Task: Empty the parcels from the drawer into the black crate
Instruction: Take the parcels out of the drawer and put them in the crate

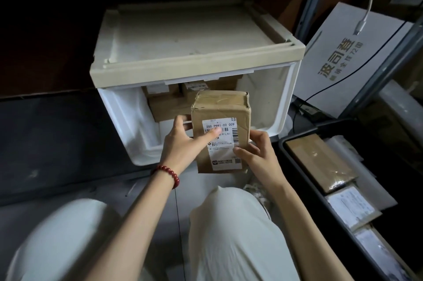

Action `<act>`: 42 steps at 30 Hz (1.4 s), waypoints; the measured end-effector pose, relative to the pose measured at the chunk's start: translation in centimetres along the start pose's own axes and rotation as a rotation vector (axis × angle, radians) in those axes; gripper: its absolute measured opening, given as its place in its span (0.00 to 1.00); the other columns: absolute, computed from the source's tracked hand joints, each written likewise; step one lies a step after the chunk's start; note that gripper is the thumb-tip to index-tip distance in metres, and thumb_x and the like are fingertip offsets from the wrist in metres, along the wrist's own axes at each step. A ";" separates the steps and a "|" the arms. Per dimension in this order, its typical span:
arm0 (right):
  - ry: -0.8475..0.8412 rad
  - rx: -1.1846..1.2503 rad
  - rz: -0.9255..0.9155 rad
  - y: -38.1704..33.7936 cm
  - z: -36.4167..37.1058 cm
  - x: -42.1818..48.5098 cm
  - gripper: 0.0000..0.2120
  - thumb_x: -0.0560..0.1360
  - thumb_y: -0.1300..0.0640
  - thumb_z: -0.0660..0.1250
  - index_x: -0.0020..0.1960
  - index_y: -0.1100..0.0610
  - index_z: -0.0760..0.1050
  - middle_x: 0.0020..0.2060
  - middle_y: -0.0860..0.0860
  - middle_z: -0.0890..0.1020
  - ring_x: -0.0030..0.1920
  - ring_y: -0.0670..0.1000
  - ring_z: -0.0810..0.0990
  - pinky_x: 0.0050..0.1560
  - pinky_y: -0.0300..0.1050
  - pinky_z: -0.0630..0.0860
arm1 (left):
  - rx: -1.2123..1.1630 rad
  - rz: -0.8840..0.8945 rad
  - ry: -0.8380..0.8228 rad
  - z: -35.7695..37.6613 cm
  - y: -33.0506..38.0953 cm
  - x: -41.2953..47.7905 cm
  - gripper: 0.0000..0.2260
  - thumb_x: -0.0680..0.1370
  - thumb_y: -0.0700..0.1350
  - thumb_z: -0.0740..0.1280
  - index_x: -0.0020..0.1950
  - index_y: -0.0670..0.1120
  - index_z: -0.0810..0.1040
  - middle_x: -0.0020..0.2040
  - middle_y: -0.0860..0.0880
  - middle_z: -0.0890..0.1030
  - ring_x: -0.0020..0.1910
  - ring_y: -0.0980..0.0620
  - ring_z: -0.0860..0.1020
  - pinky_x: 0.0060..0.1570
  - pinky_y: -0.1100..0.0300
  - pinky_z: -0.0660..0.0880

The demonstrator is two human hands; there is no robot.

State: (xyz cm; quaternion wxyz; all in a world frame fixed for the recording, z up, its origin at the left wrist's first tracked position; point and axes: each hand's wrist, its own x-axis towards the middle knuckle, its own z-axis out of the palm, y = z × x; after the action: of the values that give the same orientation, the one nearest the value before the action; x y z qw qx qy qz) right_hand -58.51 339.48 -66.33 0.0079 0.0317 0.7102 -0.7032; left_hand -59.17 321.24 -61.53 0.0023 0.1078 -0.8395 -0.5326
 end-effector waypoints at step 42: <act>0.134 0.006 0.007 -2.1 -0.7 -0.6 0.15 0.82 0.52 0.57 0.66 0.44 0.73 0.64 0.45 0.76 0.62 0.42 0.75 0.63 0.40 0.73 | -0.128 -0.014 -0.183 1.5 0.7 0.3 0.45 0.63 0.74 0.62 0.76 0.57 0.56 0.70 0.52 0.71 0.65 0.53 0.70 0.63 0.56 0.66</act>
State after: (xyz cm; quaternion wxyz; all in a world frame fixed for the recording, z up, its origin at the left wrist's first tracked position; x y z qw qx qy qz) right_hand -58.00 340.13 -64.14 -0.0371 0.0813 0.7068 -0.7017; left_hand -59.72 322.82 -61.64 -0.0713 0.0642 -0.7995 -0.5930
